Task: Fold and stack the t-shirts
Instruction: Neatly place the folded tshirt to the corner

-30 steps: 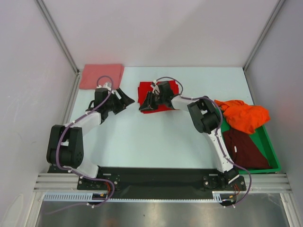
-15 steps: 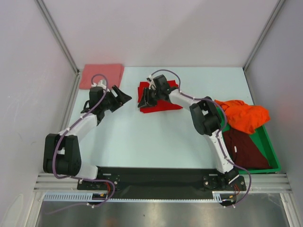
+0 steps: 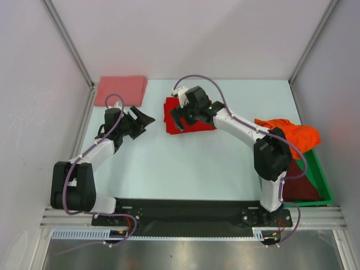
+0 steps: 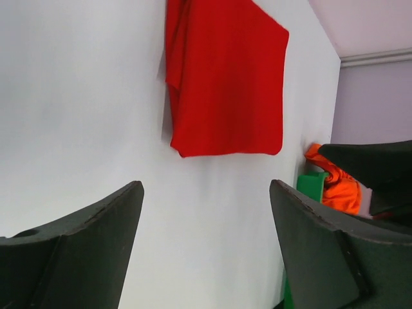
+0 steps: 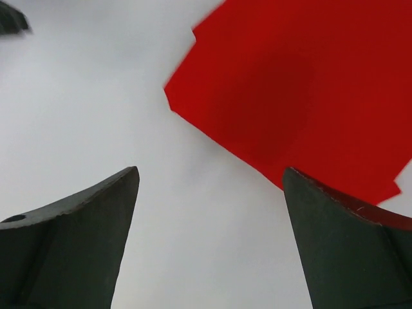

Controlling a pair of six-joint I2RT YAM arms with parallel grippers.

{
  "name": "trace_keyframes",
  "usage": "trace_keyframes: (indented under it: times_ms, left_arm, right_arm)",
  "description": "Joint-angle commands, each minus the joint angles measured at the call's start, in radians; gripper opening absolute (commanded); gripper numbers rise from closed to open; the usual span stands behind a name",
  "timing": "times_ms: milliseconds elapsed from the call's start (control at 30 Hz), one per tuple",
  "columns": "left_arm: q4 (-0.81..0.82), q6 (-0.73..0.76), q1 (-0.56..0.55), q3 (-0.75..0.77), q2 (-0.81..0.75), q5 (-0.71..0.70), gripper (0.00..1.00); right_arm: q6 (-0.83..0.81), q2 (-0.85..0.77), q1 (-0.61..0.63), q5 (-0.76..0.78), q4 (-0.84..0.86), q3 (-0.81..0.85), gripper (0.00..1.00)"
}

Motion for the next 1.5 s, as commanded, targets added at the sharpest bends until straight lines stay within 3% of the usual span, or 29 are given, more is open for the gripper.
trace_keyframes:
  times_ms: [0, 67, 133, 300, 433, 533, 867, 967, 1000, 1100, 1200, 1467]
  left_arm:
    - [0.048, -0.076, 0.009, -0.039, -0.040, 0.039, 0.86]
    - [0.001, -0.092, 0.012, -0.039, -0.060, 0.004, 0.89]
    - [-0.146, -0.112, 0.016, -0.025, -0.092, -0.073, 0.90]
    - [-0.234, -0.158, 0.030, -0.033, -0.140, -0.060, 0.90]
    - [-0.303, -0.173, 0.059, -0.042, -0.187, -0.060, 0.89]
    - [-0.404, -0.191, 0.105, -0.053, -0.250, -0.142, 0.87]
    - [-0.406, -0.145, 0.256, -0.062, -0.261, -0.064, 0.86]
    - [-0.410, -0.121, 0.257, -0.041, -0.236, -0.060, 0.87]
    - [-0.401, -0.118, 0.257, -0.039, -0.226, -0.055, 0.87]
    - [-0.368, -0.110, 0.257, -0.038, -0.204, -0.037, 0.89]
    - [-0.329, -0.104, 0.256, -0.027, -0.155, 0.009, 0.91]
    - [-0.167, -0.147, 0.176, 0.119, 0.124, 0.232, 0.95]
  right_arm:
    - [-0.268, -0.028, 0.092, 0.261, 0.084, -0.108, 1.00]
    - [-0.406, -0.051, 0.157, 0.380, 0.209, -0.216, 1.00]
    - [-0.489, -0.059, 0.178, 0.404, 0.279, -0.298, 1.00]
    - [-0.751, -0.028, 0.244, 0.466, 0.544, -0.449, 1.00]
    - [-0.813, 0.067, 0.257, 0.519, 0.618, -0.449, 0.97]
    - [-0.854, 0.131, 0.260, 0.534, 0.665, -0.440, 0.94]
    - [-0.974, 0.311, 0.252, 0.482, 0.681, -0.357, 0.87]
    - [-0.936, 0.323, 0.237, 0.442, 0.621, -0.307, 0.78]
    - [-0.924, 0.326, 0.232, 0.424, 0.597, -0.287, 0.64]
    - [-0.864, 0.328, 0.209, 0.378, 0.512, -0.218, 0.38]
    - [-0.832, 0.317, 0.192, 0.353, 0.468, -0.173, 0.25]
    - [-0.781, 0.224, 0.149, 0.269, 0.485, -0.156, 0.21]
